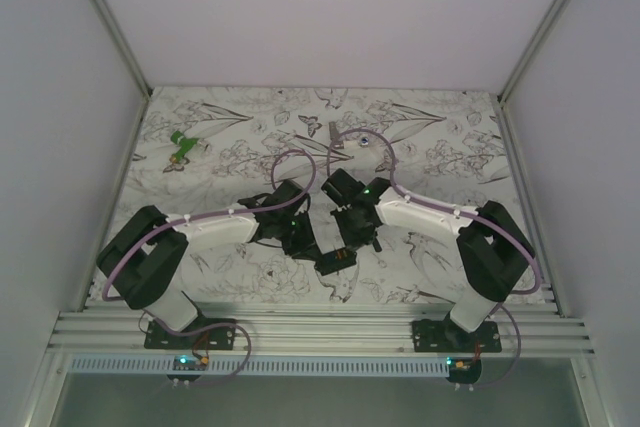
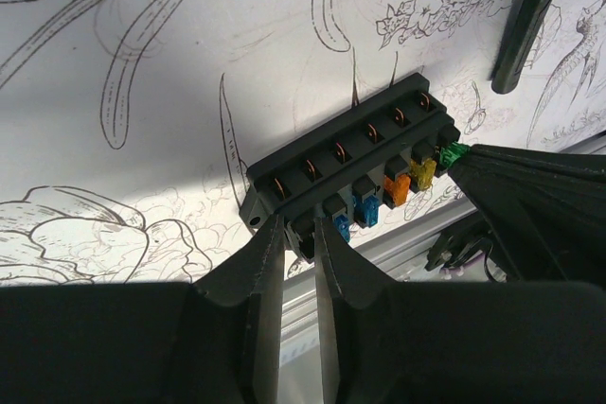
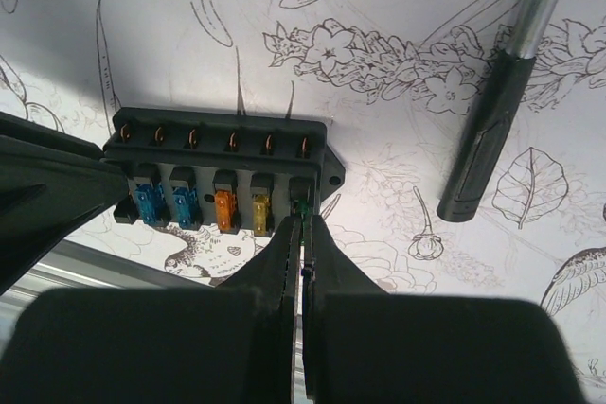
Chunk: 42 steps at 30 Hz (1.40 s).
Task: Snap on the fuse box
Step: Install the fuse at the fuse box base.
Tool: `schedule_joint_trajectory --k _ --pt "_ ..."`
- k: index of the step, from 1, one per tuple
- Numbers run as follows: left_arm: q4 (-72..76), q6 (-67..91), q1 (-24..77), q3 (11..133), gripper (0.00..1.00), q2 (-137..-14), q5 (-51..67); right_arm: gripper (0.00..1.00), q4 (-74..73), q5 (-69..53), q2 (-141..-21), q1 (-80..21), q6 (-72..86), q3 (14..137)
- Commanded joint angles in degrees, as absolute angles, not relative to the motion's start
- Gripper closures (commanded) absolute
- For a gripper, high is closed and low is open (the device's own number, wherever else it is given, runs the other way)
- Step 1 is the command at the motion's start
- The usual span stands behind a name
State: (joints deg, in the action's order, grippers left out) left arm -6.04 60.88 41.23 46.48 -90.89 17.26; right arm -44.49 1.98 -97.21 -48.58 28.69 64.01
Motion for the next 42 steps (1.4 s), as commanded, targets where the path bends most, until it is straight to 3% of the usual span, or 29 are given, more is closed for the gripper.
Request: schedule_joint_trajectory --k 1,42 --pt "-14.6 59.5 40.5 43.7 0.82 -91.9 11.3 1.0 -45.3 -1.7 -105.5 -51.4 28.4 57.6" --pt "-14.8 59.9 39.7 41.8 0.85 -90.5 10.5 1.0 -51.0 6.4 -102.0 -46.7 27.7 54.7"
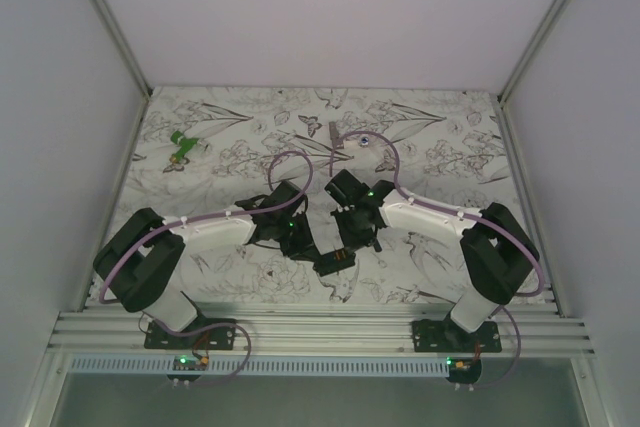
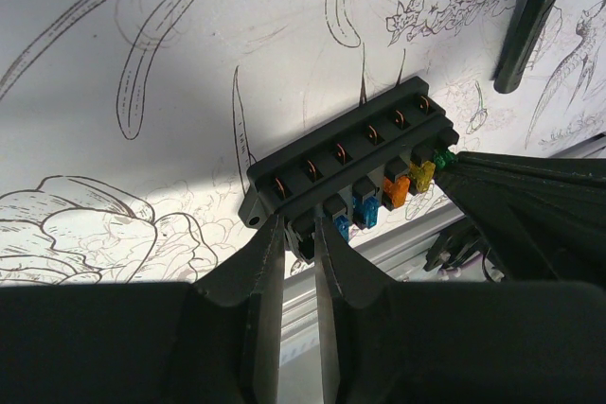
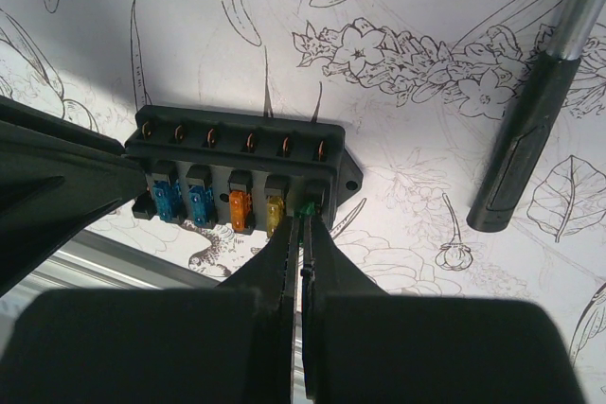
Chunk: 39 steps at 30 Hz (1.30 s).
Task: Snap on the fuse box
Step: Install the fuse at the fuse box base.
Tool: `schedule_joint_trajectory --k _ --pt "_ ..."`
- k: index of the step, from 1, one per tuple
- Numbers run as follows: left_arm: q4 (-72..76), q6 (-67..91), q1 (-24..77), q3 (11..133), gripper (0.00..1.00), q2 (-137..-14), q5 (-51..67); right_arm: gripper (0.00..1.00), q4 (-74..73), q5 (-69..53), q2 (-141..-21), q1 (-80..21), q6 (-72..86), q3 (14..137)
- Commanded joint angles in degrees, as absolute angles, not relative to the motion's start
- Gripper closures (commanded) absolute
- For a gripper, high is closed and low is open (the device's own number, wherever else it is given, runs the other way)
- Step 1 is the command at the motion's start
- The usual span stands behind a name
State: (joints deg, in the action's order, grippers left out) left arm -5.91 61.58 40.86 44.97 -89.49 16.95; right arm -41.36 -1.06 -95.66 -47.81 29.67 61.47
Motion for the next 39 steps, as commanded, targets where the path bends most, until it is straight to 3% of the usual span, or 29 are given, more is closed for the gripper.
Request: schedule_joint_trajectory --k 1,26,39 --pt "-14.8 59.9 39.7 41.8 0.85 -90.5 10.5 1.0 -50.7 6.3 -102.2 -46.7 27.7 54.6" --pt "-14.8 60.0 39.2 41.2 0.86 -90.7 10.4 1.0 -50.4 11.2 -110.0 -46.8 28.2 51.1" --pt "-14.9 60.1 38.9 40.3 0.86 -88.8 9.5 1.0 -50.6 5.4 -97.7 -46.8 27.3 59.0"
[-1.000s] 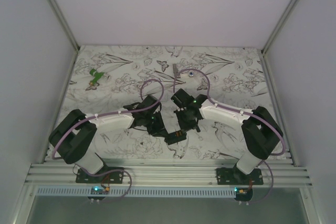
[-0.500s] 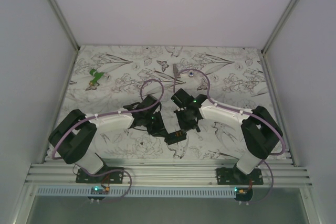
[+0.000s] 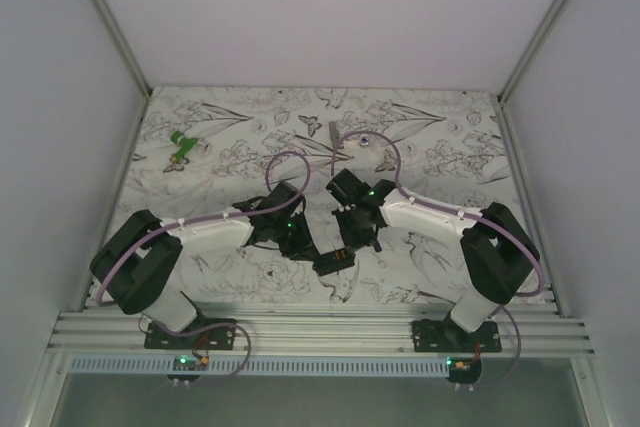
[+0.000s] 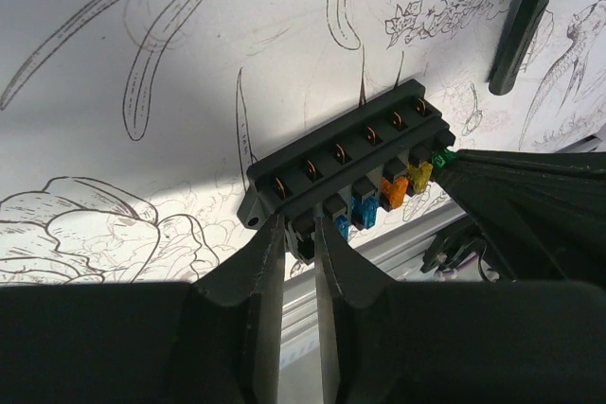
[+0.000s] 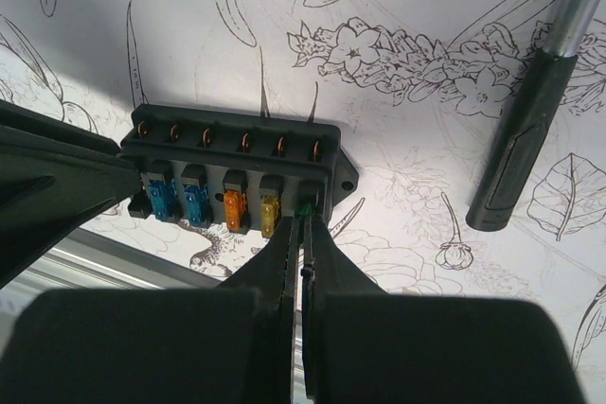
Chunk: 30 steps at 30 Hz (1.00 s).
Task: Snap on the fuse box
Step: Install the fuse at the fuse box base.
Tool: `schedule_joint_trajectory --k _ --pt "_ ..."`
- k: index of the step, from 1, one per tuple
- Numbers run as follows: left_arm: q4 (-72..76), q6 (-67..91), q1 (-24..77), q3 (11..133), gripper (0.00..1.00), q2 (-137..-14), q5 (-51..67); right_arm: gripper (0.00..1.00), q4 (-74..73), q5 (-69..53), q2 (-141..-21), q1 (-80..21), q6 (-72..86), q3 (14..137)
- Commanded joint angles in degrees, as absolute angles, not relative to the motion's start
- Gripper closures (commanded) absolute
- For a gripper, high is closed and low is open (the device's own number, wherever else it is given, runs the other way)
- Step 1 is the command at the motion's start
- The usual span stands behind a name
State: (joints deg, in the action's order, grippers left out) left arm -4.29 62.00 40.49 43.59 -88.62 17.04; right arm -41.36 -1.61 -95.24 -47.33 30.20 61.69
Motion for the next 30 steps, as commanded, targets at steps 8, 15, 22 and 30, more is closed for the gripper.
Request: schedule_joint_trajectory --k 8,15,22,30 --pt "-14.8 60.0 38.9 40.4 0.86 -88.6 9.5 1.0 -49.1 3.3 -99.6 -48.0 28.0 59.2" --pt "-14.9 60.1 38.9 40.0 0.86 -88.4 9.3 1.0 -50.4 7.1 -104.6 -48.6 28.8 56.7" --pt "-14.9 60.2 38.9 39.7 0.86 -88.4 9.3 1.0 -52.2 11.4 -105.5 -47.6 29.2 54.3" --pt "-15.0 60.5 38.8 39.4 0.86 -88.4 8.9 1.0 -53.7 14.4 -104.4 -46.0 28.5 52.8"
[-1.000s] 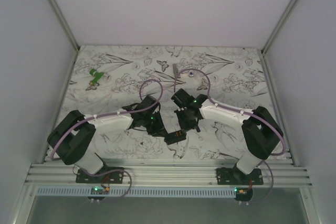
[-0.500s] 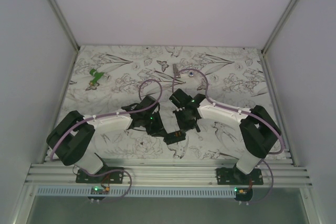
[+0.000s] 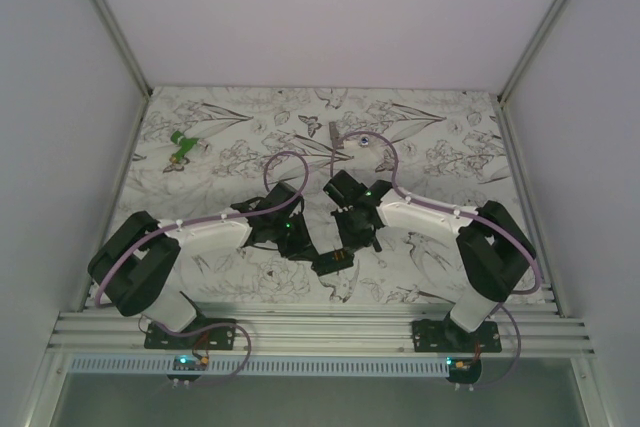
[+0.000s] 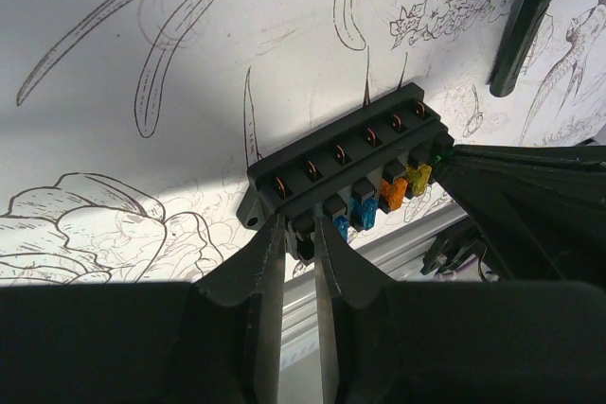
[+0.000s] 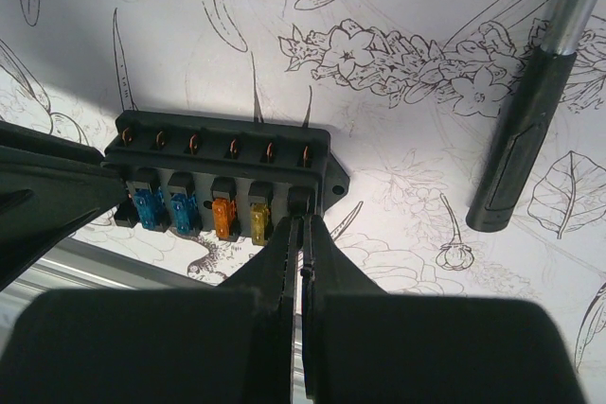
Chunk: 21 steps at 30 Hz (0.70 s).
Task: Snap on the fuse box
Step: Install the fuse at the fuse box base.
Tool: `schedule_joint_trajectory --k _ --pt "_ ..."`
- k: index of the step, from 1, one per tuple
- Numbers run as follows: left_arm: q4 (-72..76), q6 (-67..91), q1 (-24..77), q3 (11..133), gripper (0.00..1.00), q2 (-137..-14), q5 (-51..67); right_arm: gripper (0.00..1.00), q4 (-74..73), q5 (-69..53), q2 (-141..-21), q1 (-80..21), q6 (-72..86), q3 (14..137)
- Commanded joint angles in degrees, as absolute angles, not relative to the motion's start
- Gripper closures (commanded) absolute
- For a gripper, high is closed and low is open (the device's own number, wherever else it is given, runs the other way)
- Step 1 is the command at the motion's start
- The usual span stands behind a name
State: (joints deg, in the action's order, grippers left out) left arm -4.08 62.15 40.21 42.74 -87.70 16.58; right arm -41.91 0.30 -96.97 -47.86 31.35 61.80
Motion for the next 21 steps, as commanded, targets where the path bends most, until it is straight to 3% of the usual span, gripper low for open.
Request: schedule_joint_trajectory --k 1,21 --pt "-15.0 60.5 38.8 39.4 0.86 -88.5 8.9 1.0 -53.9 14.5 -104.8 -46.0 28.3 52.7" --pt "-15.0 60.5 39.0 39.7 0.87 -88.6 8.8 1.0 -50.4 12.2 -114.7 -51.6 28.6 57.6"
